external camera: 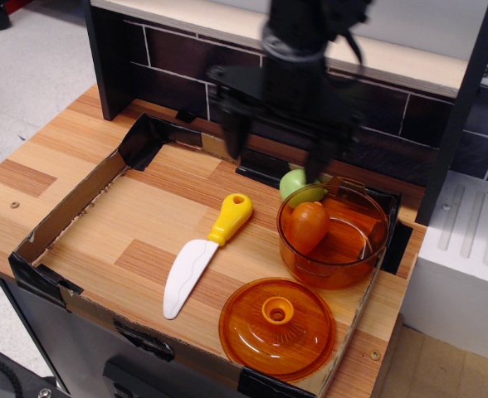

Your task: Take carrot out of pot

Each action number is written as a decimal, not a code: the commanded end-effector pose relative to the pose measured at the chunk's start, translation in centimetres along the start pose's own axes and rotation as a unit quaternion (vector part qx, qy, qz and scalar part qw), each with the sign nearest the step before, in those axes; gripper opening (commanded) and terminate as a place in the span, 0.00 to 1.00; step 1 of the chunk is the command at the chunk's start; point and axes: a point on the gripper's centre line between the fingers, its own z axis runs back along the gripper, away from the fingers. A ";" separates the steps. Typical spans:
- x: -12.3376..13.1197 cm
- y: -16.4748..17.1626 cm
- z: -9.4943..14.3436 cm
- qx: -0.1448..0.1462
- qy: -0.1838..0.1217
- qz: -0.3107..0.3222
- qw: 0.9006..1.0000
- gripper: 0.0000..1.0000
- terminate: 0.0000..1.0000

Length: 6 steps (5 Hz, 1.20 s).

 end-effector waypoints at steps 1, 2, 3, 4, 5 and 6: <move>0.8 -2.2 -1.1 -0.027 0.007 0.000 1.000 1.00 0.00; 0.8 -2.9 -1.9 -0.029 0.013 0.000 1.000 1.00 0.00; 0.8 -3.4 -2.4 -0.028 0.017 0.002 0.999 1.00 0.00; 0.8 -3.9 -2.9 -0.026 0.021 0.003 0.999 1.00 0.00; 0.6 -4.5 -3.8 -0.025 0.026 0.004 0.999 1.00 0.00; 0.4 -4.9 -4.1 -0.023 0.035 0.006 0.999 1.00 0.00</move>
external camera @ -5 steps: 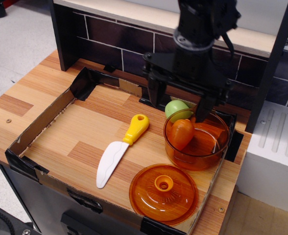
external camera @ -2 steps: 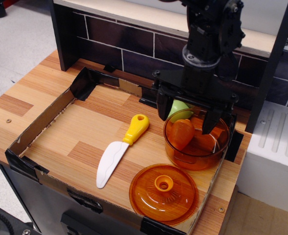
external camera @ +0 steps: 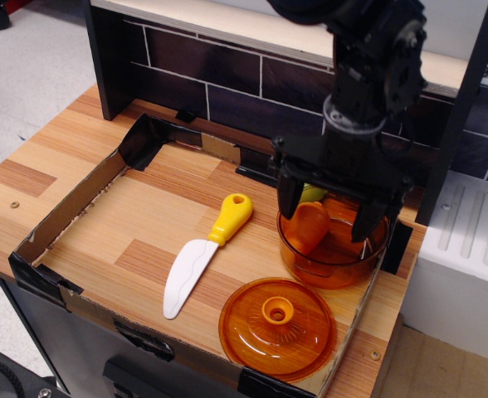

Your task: Take carrot out of pot

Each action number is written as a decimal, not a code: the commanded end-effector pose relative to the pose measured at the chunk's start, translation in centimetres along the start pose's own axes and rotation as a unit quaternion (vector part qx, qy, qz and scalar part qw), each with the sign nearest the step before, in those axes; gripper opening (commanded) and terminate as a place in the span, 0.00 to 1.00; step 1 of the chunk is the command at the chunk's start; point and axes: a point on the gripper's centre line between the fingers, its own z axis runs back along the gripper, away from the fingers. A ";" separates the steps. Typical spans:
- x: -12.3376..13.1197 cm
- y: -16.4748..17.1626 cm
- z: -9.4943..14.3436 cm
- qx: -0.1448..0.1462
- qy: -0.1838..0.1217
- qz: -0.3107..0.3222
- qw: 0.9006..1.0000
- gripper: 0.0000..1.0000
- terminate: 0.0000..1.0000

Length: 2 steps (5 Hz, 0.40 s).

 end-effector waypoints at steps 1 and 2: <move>0.1 -0.9 0.9 -0.009 -0.012 0.007 1.000 1.00 0.00; 0.0 -1.1 0.7 -0.007 -0.012 0.007 1.000 1.00 0.00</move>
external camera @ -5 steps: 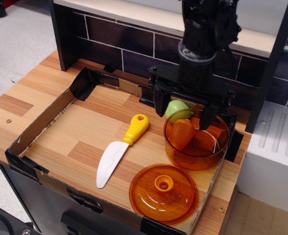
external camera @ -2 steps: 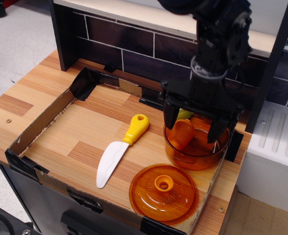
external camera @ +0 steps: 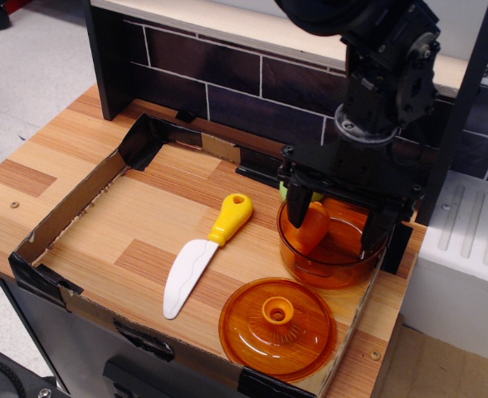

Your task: Take carrot out of pot

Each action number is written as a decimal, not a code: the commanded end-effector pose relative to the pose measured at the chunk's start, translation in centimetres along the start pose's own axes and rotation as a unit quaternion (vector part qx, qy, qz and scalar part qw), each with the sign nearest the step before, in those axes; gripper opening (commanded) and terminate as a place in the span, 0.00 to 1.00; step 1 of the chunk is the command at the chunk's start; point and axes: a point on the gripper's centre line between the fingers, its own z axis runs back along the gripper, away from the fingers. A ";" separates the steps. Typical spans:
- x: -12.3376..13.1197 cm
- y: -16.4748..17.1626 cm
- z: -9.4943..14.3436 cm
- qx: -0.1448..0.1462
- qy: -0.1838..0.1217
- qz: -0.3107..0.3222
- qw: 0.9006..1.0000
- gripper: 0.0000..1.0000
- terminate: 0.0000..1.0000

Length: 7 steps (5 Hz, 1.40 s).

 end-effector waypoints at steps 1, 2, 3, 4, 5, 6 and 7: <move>0.3 -0.1 0.2 0.003 -0.019 -0.002 1.000 1.00 0.00; 0.4 0.1 -0.2 0.009 -0.022 -0.001 1.000 1.00 0.00; 0.3 0.1 -0.5 0.013 -0.024 -0.003 1.000 1.00 0.00; 0.2 0.2 -0.7 0.015 -0.022 -0.003 1.000 1.00 0.00; 0.1 0.2 -1.0 0.018 -0.020 -0.002 1.000 1.00 0.00; 0.1 0.1 -1.5 0.022 -0.018 -0.003 1.000 1.00 0.00; 0.0 0.1 -1.6 0.022 -0.022 -0.004 1.000 1.00 0.00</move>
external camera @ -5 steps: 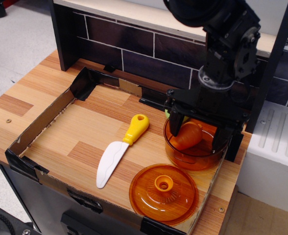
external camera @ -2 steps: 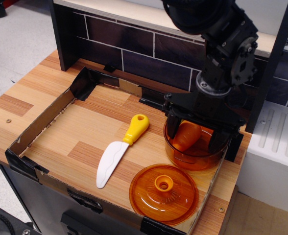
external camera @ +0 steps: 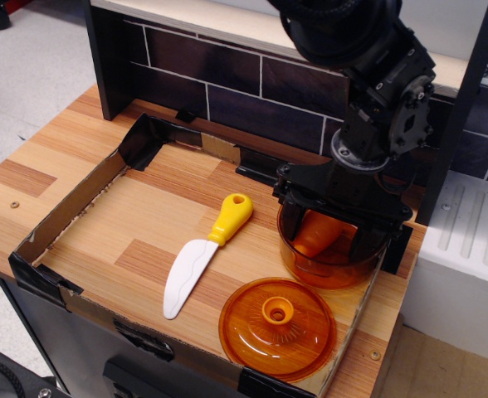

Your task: Take carrot out of pot

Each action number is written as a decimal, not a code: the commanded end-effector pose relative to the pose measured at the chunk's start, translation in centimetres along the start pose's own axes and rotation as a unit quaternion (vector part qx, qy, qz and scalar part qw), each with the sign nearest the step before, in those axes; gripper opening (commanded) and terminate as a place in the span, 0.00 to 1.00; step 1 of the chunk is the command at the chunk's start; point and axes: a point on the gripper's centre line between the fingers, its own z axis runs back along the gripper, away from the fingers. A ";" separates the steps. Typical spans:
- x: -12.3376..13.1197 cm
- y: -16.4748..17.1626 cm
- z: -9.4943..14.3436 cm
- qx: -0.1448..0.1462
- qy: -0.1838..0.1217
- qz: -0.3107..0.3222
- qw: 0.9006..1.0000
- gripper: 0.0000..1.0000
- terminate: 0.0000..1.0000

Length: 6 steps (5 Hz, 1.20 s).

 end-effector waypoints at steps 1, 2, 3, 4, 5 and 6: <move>-0.1 -0.1 0.8 -0.002 -0.019 -0.007 1.000 0.00 0.00; 0.0 0.3 1.6 -0.007 -0.025 0.000 1.000 0.00 0.00; 0.1 0.6 4.1 -0.025 -0.045 0.010 0.999 0.00 0.00; 0.2 0.8 6.5 -0.052 -0.051 0.012 0.997 0.00 0.00; 0.0 1.5 8.4 -0.073 -0.057 0.011 0.996 0.00 0.00; -1.8 5.3 8.9 -0.080 -0.061 0.009 0.995 0.00 0.00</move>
